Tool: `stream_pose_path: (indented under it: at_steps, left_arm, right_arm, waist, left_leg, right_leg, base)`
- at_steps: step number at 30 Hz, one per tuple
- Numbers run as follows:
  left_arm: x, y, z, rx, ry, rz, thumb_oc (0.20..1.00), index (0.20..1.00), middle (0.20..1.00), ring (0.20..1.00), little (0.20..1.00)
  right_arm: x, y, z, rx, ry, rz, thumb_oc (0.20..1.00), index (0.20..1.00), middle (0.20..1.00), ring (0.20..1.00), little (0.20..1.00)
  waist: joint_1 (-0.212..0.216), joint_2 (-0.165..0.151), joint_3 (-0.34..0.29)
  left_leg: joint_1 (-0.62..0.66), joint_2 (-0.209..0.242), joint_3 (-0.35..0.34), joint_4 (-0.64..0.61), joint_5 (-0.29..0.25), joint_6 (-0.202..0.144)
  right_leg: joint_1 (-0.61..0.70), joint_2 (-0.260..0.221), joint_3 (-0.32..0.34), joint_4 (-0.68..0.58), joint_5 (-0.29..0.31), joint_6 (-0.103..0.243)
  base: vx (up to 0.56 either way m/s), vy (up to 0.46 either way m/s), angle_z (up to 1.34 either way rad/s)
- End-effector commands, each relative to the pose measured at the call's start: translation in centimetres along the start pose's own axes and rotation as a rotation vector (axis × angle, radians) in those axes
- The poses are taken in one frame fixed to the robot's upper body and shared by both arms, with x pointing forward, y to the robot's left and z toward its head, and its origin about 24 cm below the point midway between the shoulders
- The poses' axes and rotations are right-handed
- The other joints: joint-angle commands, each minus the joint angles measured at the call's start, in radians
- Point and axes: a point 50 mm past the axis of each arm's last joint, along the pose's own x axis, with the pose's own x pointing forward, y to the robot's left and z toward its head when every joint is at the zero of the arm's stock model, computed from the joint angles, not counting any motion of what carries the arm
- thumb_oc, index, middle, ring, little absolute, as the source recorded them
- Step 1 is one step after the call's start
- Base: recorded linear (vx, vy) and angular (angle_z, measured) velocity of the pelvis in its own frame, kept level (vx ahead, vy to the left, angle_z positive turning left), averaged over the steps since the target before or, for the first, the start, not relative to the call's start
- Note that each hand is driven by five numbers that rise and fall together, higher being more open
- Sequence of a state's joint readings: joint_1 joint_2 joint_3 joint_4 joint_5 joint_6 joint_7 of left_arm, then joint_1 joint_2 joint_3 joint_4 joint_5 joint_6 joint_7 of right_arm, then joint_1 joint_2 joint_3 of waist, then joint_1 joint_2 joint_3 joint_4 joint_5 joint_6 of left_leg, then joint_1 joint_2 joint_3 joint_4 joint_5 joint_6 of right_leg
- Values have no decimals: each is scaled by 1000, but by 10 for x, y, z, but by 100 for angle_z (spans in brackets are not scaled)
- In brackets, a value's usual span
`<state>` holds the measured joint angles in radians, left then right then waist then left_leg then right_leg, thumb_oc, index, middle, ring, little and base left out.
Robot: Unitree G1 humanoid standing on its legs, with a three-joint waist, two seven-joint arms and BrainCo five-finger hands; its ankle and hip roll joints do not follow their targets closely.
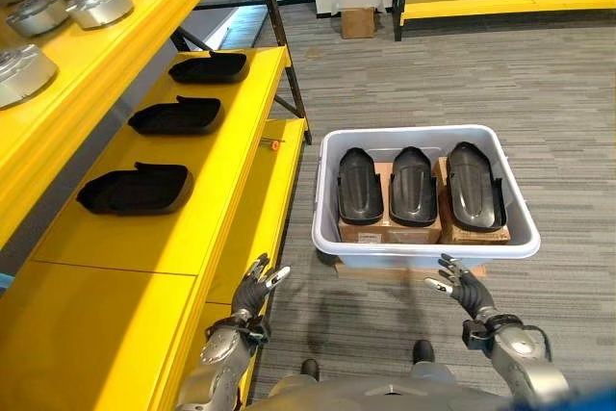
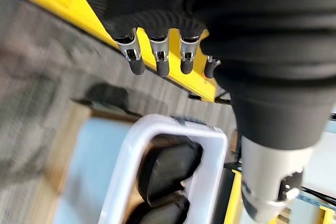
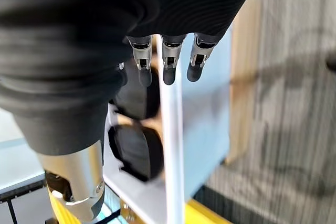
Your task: Move parts from the plastic box to the shelf.
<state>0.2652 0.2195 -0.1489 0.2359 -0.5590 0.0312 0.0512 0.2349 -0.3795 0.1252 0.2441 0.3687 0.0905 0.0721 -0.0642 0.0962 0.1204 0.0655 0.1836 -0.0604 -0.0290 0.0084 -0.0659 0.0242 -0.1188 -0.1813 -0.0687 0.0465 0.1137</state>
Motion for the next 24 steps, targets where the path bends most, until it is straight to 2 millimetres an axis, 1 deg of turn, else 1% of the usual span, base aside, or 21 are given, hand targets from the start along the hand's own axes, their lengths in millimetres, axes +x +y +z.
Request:
stream_pose_path:
  at_steps: [1,2,3,5,8,11,12,13,14,18,20,22,24]
  left_arm:
    - [3,16,38,67,-141,23,1000,1000,1000,1000,1000]
    - [3,15,38,63,-141,22,1000,1000,1000,1000,1000]
    - [3,15,38,62,-141,22,1000,1000,1000,1000,1000]
    - [2,14,36,51,-138,16,1000,1000,1000,1000,1000]
    - [0,15,34,32,-140,22,1000,1000,1000,1000,1000]
    - [-2,16,33,14,-143,30,1000,1000,1000,1000,1000]
    - [-2,17,35,8,-153,36,1000,1000,1000,1000,1000]
    - [-3,18,37,-8,-168,48,1000,1000,1000,1000,1000]
    - [-3,18,37,-8,-168,48,1000,1000,1000,1000,1000]
    - [0,19,49,-25,-229,72,1000,1000,1000,1000,1000]
    - [2,18,56,-31,-265,76,1000,1000,1000,1000,1000]
    - [4,17,62,-34,-285,81,1000,1000,1000,1000,1000]
    - [7,15,67,-42,-307,85,1000,1000,1000,1000,1000]
  right_arm:
    - [1,13,23,34,-134,29,1000,1000,1000,1000,1000]
    - [1,12,24,34,-140,26,1000,1000,1000,1000,1000]
    - [1,12,25,33,-140,26,1000,1000,1000,1000,1000]
    - [0,8,26,32,-149,15,1000,1000,1000,1000,1000]
    - [-1,3,32,24,-176,-9,1000,1000,1000,1000,1000]
    - [-2,-1,38,8,-203,-28,1000,1000,1000,1000,1000]
    - [-3,-3,43,-1,-226,-41,1000,1000,1000,1000,1000]
    - [-3,-5,52,-8,-267,-56,1000,1000,1000,1000,1000]
    - [-3,-5,52,-8,-268,-56,1000,1000,1000,1000,1000]
    - [-1,-9,84,-72,-396,-100,1000,1000,1000,1000,1000]
    - [1,-7,102,-81,-465,-108,1000,1000,1000,1000,1000]
    - [3,-5,108,-80,-487,-107,1000,1000,1000,1000,1000]
    - [4,-3,119,-85,-526,-107,1000,1000,1000,1000,1000]
  waist:
    - [3,-61,23]
    - [1,-55,26]
    - [1,-55,26]
    - [-3,-43,32]
    - [-7,-33,38]
    - [-8,-27,42]
    - [-9,-25,47]
    - [-12,-21,60]
    - [-11,-21,60]
    - [-11,-15,100]
    - [-11,-13,119]
    - [-11,-11,129]
    - [-11,-6,144]
  left_leg:
    - [16,-11,31,12,-13,-50]
    - [19,1,36,4,6,-57]
    - [19,1,36,3,6,-57]
    - [17,20,48,-6,36,-66]
    - [19,28,59,-17,52,-72]
    - [19,32,70,-21,54,-73]
    - [17,32,75,-24,54,-73]
    - [12,32,85,-33,53,-72]
    - [12,32,86,-33,53,-72]
    - [-22,32,116,-48,52,-71]
    - [-44,28,131,-52,52,-71]
    - [-56,23,143,-55,51,-69]
    - [-67,20,151,-58,50,-69]
  right_leg:
    - [-16,-87,-38,121,-65,44]
    - [-19,-79,-43,129,-73,39]
    - [-19,-79,-43,130,-74,39]
    - [-22,-68,-54,138,-88,31]
    - [-30,-63,-60,142,-92,29]
    - [-39,-61,-55,142,-91,28]
    - [-46,-61,-52,142,-89,30]
    - [-67,-63,-48,146,-85,32]
    - [-69,-63,-46,147,-85,32]
    - [-150,-72,-21,160,-66,41]
    - [-195,-79,-4,168,-54,46]
    - [-223,-83,7,176,-51,48]
    - [-252,-83,25,192,-50,47]
  base:
    - [30,-190,6]
    - [21,-125,4]
    - [27,-134,5]
    - [25,-113,9]
    - [32,-53,8]
    - [17,-12,-1]
    - [3,0,-5]
    - [-12,7,-5]
    - [-43,12,-12]
    - [-96,29,-18]
    - [-93,46,-26]
    - [-59,34,-18]
    - [-37,17,-16]
